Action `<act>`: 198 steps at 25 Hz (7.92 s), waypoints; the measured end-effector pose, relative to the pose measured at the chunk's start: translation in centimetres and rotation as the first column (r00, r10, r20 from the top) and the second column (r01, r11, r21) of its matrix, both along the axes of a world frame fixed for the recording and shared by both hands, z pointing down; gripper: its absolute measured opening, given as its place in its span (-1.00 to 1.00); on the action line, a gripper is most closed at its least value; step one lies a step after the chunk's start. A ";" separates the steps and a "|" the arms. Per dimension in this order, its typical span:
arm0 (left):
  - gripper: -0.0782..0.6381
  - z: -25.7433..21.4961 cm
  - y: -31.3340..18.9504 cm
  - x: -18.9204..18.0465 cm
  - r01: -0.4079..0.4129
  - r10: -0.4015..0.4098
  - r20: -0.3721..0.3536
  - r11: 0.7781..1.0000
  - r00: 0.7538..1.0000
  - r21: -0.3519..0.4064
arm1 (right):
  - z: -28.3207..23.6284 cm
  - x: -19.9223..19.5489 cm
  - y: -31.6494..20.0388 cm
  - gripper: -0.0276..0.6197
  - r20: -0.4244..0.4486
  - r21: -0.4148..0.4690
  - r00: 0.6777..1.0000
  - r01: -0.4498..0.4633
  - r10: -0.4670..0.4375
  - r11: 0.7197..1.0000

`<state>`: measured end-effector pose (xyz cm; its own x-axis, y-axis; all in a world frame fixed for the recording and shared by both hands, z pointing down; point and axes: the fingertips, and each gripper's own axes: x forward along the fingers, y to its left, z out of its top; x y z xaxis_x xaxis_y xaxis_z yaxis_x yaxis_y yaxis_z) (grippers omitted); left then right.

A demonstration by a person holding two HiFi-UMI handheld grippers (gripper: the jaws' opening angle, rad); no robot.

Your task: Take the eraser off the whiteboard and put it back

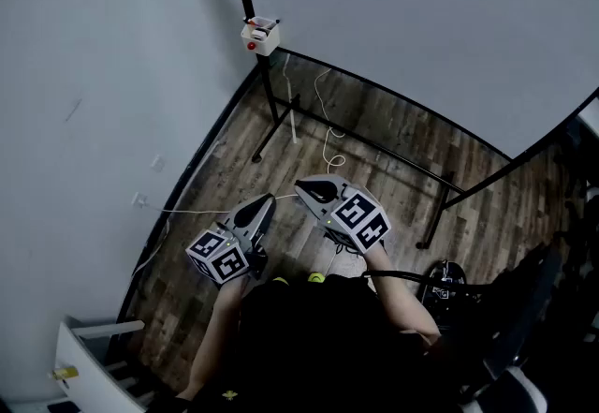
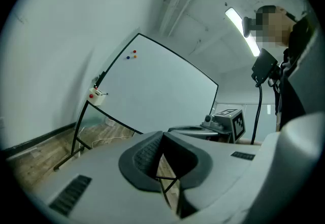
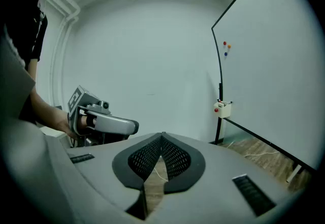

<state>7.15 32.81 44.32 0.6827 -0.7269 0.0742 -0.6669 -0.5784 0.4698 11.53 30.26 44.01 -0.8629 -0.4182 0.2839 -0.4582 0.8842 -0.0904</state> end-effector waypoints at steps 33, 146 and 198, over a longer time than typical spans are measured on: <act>-0.73 -0.8 -3.1 -0.9 -0.001 0.000 0.017 0.999 1.000 0.044 | 1.2 1.3 -2.5 -0.93 0.011 -0.028 0.998 -0.066 0.066 0.997; -0.72 5.3 -52.6 -14.3 0.036 -0.040 -0.037 0.995 0.999 -0.096 | 7.2 -14.9 -55.1 -0.13 -0.398 0.050 0.916 -0.023 0.042 0.998; -0.72 2.9 -52.0 -13.5 0.009 -0.010 -0.017 0.999 1.000 -0.051 | 3.7 -14.3 -55.3 -0.41 -0.350 0.114 0.931 -0.066 0.102 0.991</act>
